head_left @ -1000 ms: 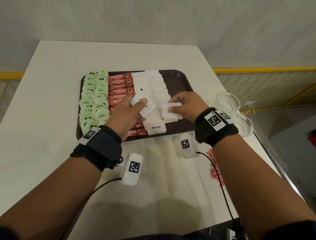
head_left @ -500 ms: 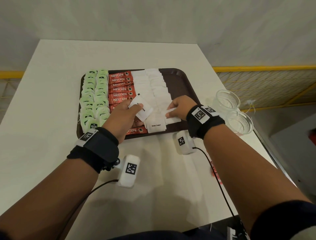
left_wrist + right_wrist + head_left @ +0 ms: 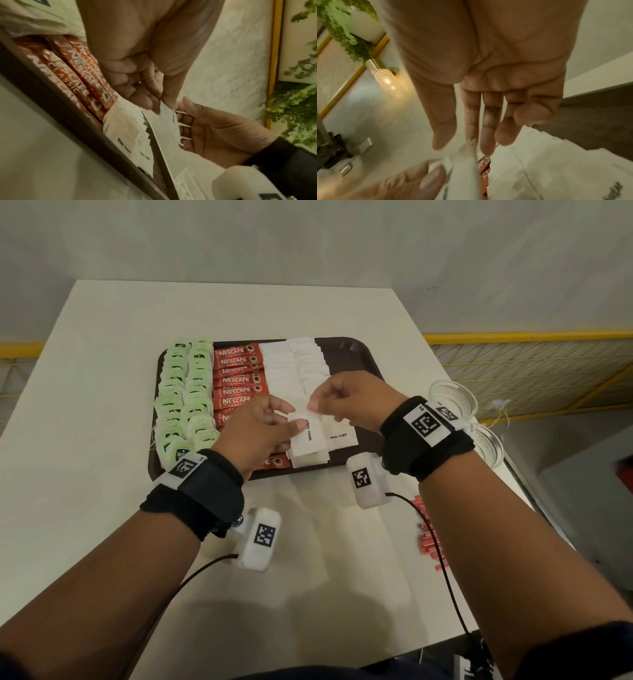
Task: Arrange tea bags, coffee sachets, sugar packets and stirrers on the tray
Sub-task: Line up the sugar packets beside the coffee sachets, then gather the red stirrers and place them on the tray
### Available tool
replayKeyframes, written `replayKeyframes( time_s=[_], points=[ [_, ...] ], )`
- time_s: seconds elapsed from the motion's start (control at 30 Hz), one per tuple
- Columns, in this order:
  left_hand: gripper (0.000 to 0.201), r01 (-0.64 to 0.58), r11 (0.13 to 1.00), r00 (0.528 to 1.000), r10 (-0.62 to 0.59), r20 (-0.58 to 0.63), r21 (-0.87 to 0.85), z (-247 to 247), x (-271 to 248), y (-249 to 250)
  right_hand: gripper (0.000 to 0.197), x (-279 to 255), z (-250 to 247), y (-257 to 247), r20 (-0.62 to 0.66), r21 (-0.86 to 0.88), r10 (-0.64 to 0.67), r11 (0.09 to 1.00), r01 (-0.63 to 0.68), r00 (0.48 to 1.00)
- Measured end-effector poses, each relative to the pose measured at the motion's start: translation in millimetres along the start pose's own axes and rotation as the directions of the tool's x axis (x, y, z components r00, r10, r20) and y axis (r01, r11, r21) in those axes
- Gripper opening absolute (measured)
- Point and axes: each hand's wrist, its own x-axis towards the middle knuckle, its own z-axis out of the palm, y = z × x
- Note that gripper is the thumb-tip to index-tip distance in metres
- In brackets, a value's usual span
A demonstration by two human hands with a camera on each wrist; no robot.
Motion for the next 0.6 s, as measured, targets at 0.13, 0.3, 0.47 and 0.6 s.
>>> replayKeyframes(
  time_s=[0.13,0.3,0.47,0.6],
  points=[
    [0.033,-0.072,0.99,0.997,0.068,0.039,0.118,8,2,11,0.015,-7,-3,-1,0.064,-0.034,-0.023,0.999,0.025,0.998],
    [0.025,-0.06,0.992,0.993,0.049,0.103,0.112,18,1,7,0.009,-23,-8,15,0.002,0.485,0.13,0.867,-0.115,0.991],
    [0.014,-0.058,0.989,0.997,0.051,0.056,0.138,27,0,3,0.011,-31,-3,36,-0.049,0.358,0.164,0.924,-0.136,0.985],
    [0.018,-0.062,0.966,0.997,0.051,0.051,0.251,28,-1,-1,0.01,-32,1,58,-0.147,0.247,0.215,0.953,-0.174,0.965]
  ],
)
